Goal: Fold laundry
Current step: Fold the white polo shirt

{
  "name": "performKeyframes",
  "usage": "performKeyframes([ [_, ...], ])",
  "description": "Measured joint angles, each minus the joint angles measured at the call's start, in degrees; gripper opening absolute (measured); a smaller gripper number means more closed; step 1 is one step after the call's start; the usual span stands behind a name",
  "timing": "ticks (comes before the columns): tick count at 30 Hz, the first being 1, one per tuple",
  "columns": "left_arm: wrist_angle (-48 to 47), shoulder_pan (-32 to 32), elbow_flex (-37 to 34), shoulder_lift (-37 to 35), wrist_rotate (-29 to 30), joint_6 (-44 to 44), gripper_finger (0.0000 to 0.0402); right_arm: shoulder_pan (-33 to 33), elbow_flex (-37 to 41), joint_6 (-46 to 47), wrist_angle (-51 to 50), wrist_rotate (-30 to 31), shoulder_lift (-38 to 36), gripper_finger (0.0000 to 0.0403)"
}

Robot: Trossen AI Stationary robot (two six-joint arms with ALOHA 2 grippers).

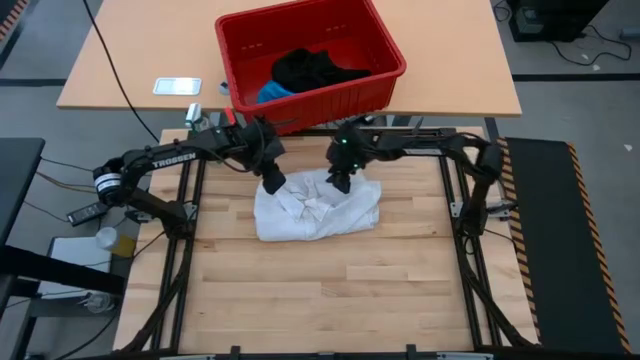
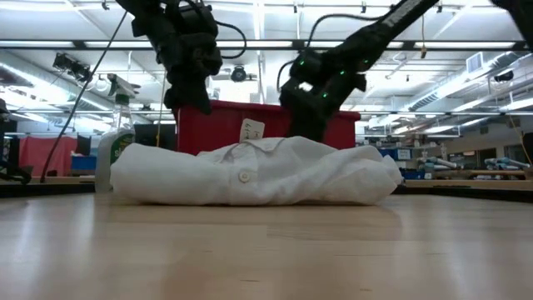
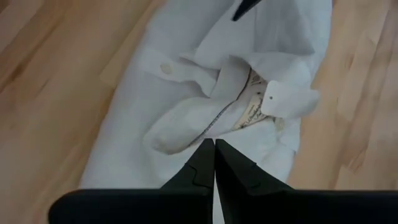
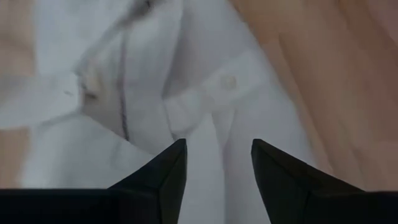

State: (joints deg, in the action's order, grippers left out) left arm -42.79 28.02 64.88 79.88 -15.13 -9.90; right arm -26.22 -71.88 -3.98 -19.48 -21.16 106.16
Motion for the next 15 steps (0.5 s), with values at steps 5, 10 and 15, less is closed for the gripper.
performKeyframes([
  [5, -1.22, -0.25, 0.00, 0.00, -0.01, -0.55, 0.0015, 0.34, -4.18, -3.84, -4.48, -1.64, 4.75, 0.0185],
  [10, -2.22, -0.25, 0.00, 0.00, -0.01, -0.11, 0.0015, 1.38, -6.22, -4.13, -7.73, -0.66, 7.99, 0.0180],
  [15, -2.15, -0.25, 0.00, 0.00, 0.01, 0.23, 0.0016, 2.48, -6.90, -2.88, -10.99, 4.55, 9.40, 0.0162],
])
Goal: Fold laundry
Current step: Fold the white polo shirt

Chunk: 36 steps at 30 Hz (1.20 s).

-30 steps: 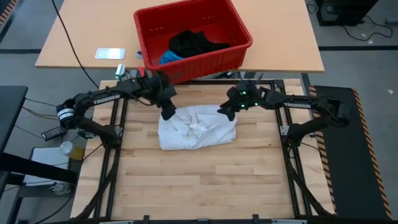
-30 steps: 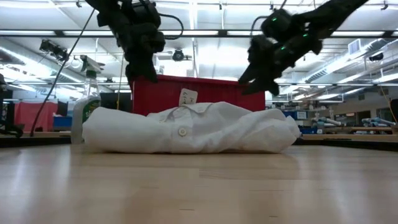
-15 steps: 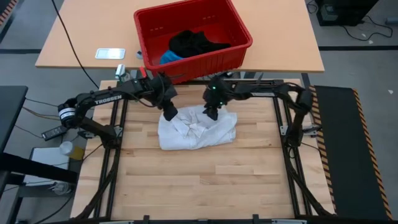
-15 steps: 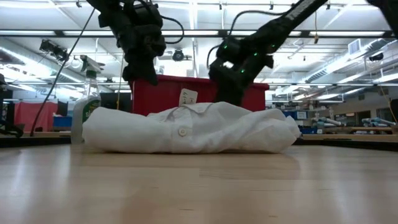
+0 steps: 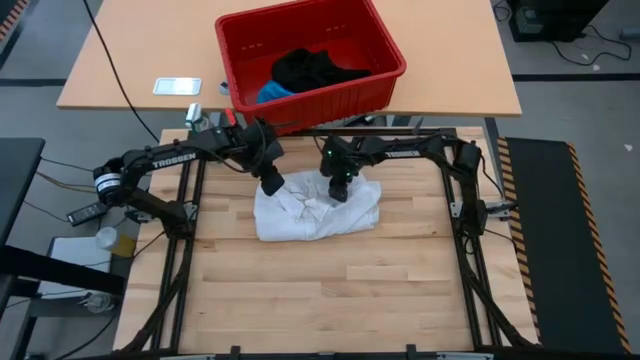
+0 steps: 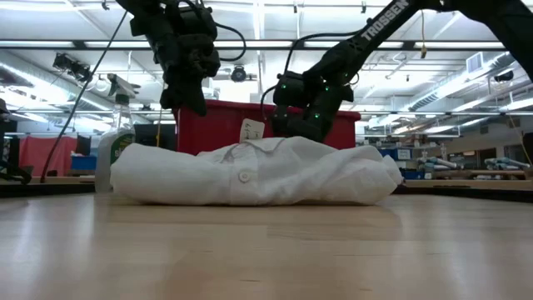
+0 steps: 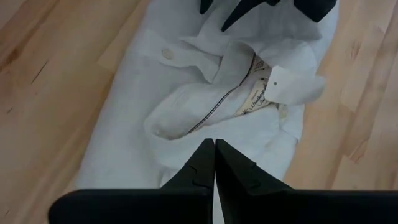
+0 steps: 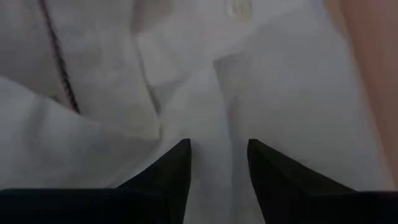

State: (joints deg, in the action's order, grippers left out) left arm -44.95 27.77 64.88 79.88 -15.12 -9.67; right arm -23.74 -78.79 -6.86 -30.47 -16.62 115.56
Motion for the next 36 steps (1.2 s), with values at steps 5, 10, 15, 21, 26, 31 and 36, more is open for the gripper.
performKeyframes([
  [5, 0.08, 0.00, 0.00, 0.00, 0.08, 0.00, 0.0016, 0.59, -0.02, -0.74, -0.48, 1.59, 0.16, 0.0121],
  [10, 0.07, 0.00, 0.00, 0.00, 0.46, -0.09, 0.0016, 0.71, -0.02, 0.39, -0.39, 1.76, 0.02, 0.0034],
  [15, -0.19, 0.00, -0.07, -1.14, 0.47, -0.63, 0.0016, -0.08, -0.02, 3.71, -1.23, -0.52, -2.81, 0.0014],
  [21, -0.39, 0.27, -0.07, -2.96, 1.22, -0.21, 0.0016, -2.31, -0.02, 6.31, -2.62, -1.18, -10.15, 0.0006],
  [26, -0.39, 0.63, -0.07, -3.21, 1.49, 0.00, 0.0016, -4.84, -0.02, 9.07, -7.46, 5.52, -13.25, 0.0005],
  [31, -0.39, 0.27, -0.07, -3.21, 1.49, -0.06, 0.0016, -7.16, 0.00, 14.05, -12.40, 10.33, -13.87, 0.0006],
  [36, -1.57, -1.15, -0.07, -3.21, 1.40, -0.28, 0.0016, -6.88, 0.05, 17.05, -15.01, 14.43, -16.98, 0.0006],
])
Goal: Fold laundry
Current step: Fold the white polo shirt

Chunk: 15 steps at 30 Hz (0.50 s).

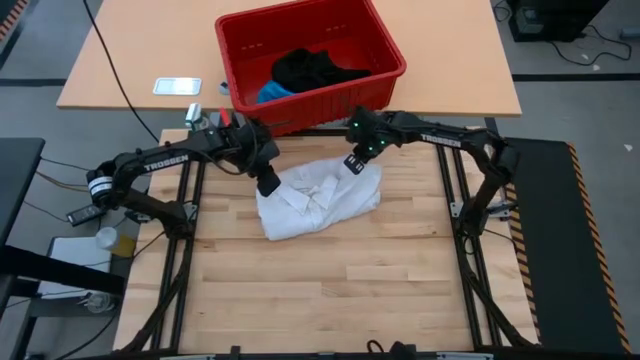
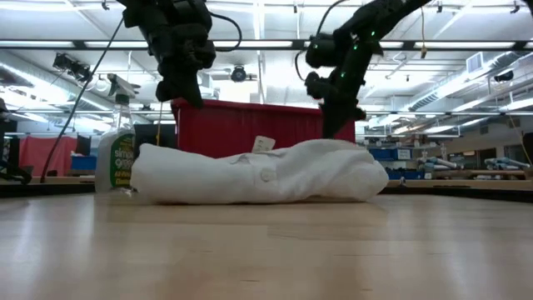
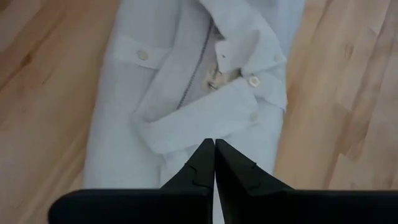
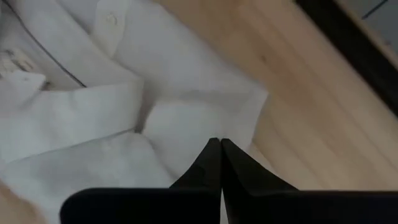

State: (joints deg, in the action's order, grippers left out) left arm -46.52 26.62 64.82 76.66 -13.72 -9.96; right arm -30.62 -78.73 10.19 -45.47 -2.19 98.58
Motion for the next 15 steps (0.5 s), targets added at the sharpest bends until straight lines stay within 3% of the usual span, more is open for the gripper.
performKeyframes([
  [5, -0.01, -1.66, 0.00, 0.02, 0.00, 0.59, 0.0016, -0.30, -0.03, -0.07, 0.24, 1.68, -2.74, 0.0006],
  [15, 2.80, -2.48, 0.00, 0.04, -0.02, 1.84, 0.0016, -2.13, 2.29, -5.54, 3.50, -16.33, 5.06, 0.0006],
])
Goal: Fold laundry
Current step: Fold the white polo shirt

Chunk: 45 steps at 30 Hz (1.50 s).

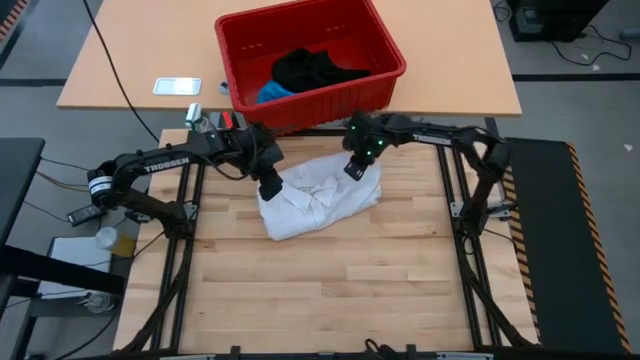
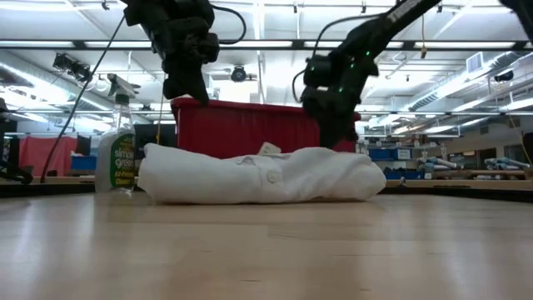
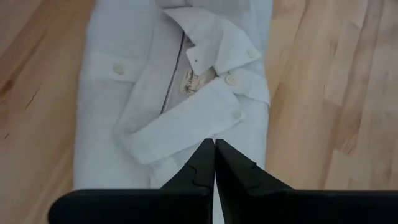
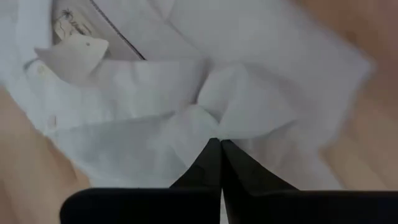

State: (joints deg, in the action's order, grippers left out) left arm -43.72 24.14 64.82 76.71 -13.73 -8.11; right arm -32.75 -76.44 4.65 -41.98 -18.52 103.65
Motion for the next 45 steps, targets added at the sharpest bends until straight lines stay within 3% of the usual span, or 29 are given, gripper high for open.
performKeyframes([
  [7, 0.26, -0.02, 0.02, 0.00, -0.01, -0.29, 0.0016, 4.23, 0.00, 0.36, 14.51, -10.65, 6.38, 0.0006],
  [11, 0.26, -0.21, 0.02, 0.02, 0.01, -0.98, 0.0016, 6.69, -0.04, 3.10, 21.60, -12.98, 8.70, 0.0006],
  [16, 0.32, -1.51, 0.02, 0.02, 0.21, -1.68, 0.0016, 7.26, -0.04, 5.89, 20.77, -13.41, 10.67, 0.0008],
  [19, 0.39, -2.97, 0.02, 0.19, 4.47, -2.72, 0.0017, 6.38, -0.04, 5.62, 18.57, -14.45, 9.49, 0.0022],
  [24, 3.68, -3.17, -1.15, 1.77, 7.08, -3.74, 0.0060, 4.42, -0.04, 3.45, 16.61, -11.00, 5.45, 0.0080],
  [29, 3.60, -0.96, -2.27, 7.66, 6.06, -5.68, 0.0133, 2.76, -0.04, 2.98, 15.15, -8.73, 2.04, 0.0148],
  [33, 3.98, 1.28, -2.33, 13.13, 6.07, -7.79, 0.0169, 2.53, -0.04, 3.03, 13.59, -7.51, -0.87, 0.0183],
  [40, 6.92, 2.82, -2.36, 19.53, 4.75, -9.50, 0.0161, 5.15, -0.04, 2.88, 12.81, -2.46, -4.56, 0.0188],
  [45, 7.07, 2.25, -2.36, 20.50, 2.59, -7.05, 0.0105, 6.48, -0.04, 2.66, 12.74, 1.18, -5.65, 0.0182],
])
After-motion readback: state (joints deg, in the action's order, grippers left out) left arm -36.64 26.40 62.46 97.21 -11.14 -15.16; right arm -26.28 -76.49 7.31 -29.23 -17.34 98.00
